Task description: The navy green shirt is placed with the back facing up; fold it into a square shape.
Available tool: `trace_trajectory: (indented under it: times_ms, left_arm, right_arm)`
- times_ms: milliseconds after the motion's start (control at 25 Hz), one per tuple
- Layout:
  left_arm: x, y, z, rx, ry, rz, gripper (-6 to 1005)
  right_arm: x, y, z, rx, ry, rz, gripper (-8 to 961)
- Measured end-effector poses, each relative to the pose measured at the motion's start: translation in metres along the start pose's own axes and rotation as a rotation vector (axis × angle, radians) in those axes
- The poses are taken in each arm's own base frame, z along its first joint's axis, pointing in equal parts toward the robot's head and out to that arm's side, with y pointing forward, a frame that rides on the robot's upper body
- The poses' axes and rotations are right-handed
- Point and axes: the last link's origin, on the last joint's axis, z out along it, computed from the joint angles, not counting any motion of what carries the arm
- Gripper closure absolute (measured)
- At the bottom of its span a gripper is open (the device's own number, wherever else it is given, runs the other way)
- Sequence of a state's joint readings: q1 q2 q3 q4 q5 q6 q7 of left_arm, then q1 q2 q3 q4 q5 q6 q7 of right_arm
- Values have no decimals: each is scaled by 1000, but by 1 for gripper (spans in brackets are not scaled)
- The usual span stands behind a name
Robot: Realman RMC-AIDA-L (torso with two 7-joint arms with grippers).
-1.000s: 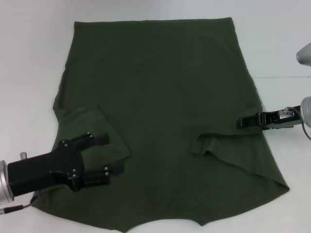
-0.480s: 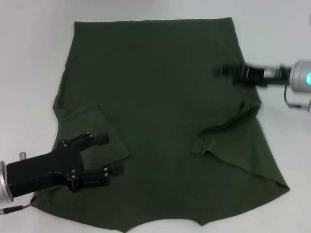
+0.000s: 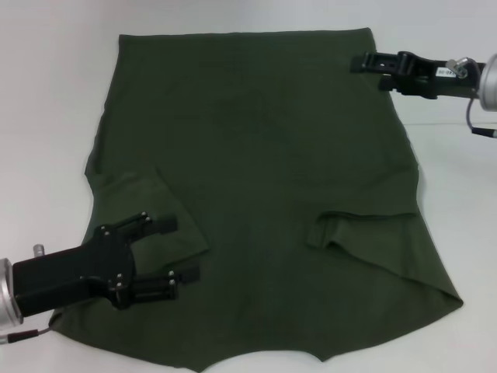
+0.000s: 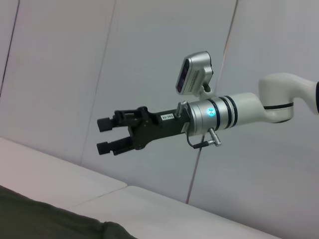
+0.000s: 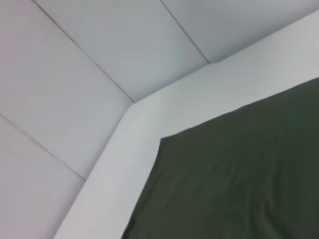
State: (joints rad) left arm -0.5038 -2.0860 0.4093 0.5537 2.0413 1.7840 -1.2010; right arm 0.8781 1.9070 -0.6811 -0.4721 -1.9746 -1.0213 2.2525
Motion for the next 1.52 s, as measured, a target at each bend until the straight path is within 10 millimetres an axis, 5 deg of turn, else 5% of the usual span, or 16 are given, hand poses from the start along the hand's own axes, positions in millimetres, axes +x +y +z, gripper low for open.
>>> trace_trajectory:
  times_ms: [640, 1520]
  left_arm:
    - [1, -1, 1, -3, -2, 2, 51]
    - [1, -2, 1, 6, 2, 1, 51]
  right_arm:
    - [19, -45, -57, 141, 277, 5, 47]
    - [58, -58, -27, 284, 330, -15, 54]
